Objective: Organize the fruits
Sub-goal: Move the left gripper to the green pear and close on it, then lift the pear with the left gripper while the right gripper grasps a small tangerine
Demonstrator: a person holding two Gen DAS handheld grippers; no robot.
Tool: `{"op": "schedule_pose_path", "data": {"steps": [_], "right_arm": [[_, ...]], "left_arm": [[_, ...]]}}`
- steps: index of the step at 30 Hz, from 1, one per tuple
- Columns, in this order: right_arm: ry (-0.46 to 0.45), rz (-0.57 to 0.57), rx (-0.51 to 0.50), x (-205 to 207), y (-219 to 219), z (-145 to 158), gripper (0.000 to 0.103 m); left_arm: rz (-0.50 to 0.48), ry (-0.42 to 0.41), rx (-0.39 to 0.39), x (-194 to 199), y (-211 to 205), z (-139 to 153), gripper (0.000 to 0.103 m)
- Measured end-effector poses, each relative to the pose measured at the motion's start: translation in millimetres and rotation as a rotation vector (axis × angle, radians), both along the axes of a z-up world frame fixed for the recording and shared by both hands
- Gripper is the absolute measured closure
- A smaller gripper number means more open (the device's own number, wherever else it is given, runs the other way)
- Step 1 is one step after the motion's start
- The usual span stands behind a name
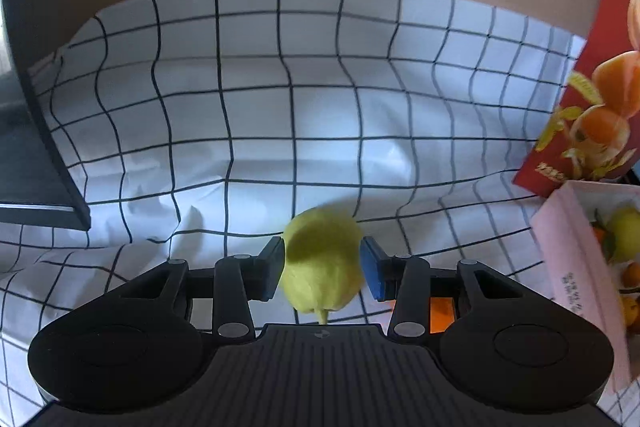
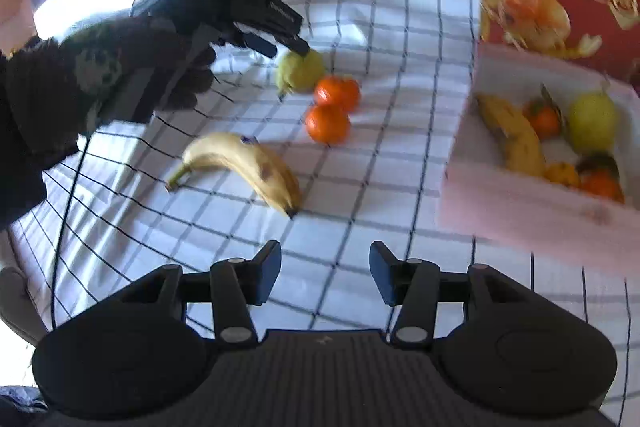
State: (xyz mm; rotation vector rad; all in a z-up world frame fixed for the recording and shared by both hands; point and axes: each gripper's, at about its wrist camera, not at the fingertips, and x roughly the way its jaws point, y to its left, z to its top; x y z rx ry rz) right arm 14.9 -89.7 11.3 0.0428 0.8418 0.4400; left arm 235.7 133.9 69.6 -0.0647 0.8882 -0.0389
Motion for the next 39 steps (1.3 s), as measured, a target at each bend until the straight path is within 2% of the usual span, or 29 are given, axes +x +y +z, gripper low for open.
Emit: {"op": "schedule_pose_path", "data": {"steps": [4, 12, 17, 22, 29, 35, 39], "right_arm": [[0.026, -0.015, -0.009, -4.7, -0.1, -11.2, 0.054], [0.039, -0.001, -0.019, -8.3, 8.1, -14.8, 0.054], [0.049, -0.001, -0.020, -10.0, 9.9, -16.1, 0.054], [0.058, -0.007, -0.025, -14.6, 9.9, -17.3, 0.054], [0.059, -0.030, -0.027, -17.0, 5.2, -16.0, 0.054], [0.050, -0.024, -0.037, -16.1, 8.7, -15.2, 0.053], [0.045, -0.016, -0.037, -14.1, 10.8, -15.0, 0.052]], "left_arm": [[0.011, 0.013, -0.051, 7.1, 4.3, -7.5, 0.047], [0.043, 0.038, -0.107, 20.3, 4.0, -15.1, 0.040], [0.058, 0.085, -0.216, 31.3, 9.7, -28.3, 0.038], [0.047, 0.076, -0.201, 34.3, 2.9, -31.9, 0.038], [0.009, 0.111, -0.214, 35.9, 3.9, -37.2, 0.038], [-0.008, 0.106, -0.228, 18.5, 12.4, -33.6, 0.039], [-0.003, 0.060, -0.298, -3.7, 22.8, -23.4, 0.039]]}}
